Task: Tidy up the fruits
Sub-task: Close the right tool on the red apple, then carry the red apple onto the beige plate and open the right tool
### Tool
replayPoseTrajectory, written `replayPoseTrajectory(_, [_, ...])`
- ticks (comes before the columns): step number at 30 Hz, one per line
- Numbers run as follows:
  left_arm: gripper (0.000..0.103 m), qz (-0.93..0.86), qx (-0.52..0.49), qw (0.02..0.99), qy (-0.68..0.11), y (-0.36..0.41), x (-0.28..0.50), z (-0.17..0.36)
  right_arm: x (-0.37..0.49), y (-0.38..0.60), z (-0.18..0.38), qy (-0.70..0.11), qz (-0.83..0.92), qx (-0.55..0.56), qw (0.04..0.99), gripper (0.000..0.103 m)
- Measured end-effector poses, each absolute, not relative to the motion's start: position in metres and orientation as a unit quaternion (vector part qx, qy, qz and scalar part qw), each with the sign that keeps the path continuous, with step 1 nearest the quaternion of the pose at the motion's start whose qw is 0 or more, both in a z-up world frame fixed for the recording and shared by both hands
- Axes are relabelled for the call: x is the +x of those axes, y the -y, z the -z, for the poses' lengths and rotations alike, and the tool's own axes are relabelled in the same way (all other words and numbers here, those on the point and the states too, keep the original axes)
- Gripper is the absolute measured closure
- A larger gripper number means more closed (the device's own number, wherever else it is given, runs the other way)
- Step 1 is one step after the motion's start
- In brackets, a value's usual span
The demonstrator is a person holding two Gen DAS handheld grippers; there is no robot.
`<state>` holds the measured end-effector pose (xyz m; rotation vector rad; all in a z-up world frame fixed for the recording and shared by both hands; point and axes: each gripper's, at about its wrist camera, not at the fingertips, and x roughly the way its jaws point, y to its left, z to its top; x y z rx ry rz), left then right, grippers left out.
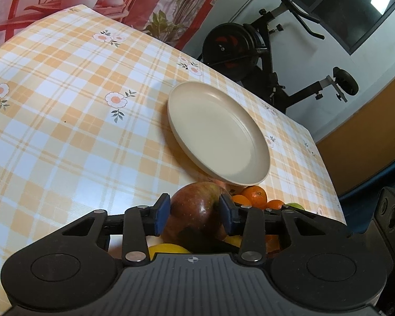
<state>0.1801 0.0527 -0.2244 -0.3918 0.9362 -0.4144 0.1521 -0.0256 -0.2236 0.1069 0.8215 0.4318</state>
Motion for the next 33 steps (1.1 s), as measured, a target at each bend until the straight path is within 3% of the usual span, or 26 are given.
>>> replayPoseTrajectory(22, [0.060, 0.220, -0.151, 0.889, -0.373, -0.036, 0.235, 0.158, 0.215, 0.049, 0.162, -0.320, -0.222, 0.022, 0.921, 0.043])
replayPoseTrajectory(33, [0.060, 0.217, -0.155, 0.871, -0.413, -0.031, 0.298, 0.184, 0.290, 0.053, 0.183, -0.366, -0.219, 0.010, 0.905, 0.043])
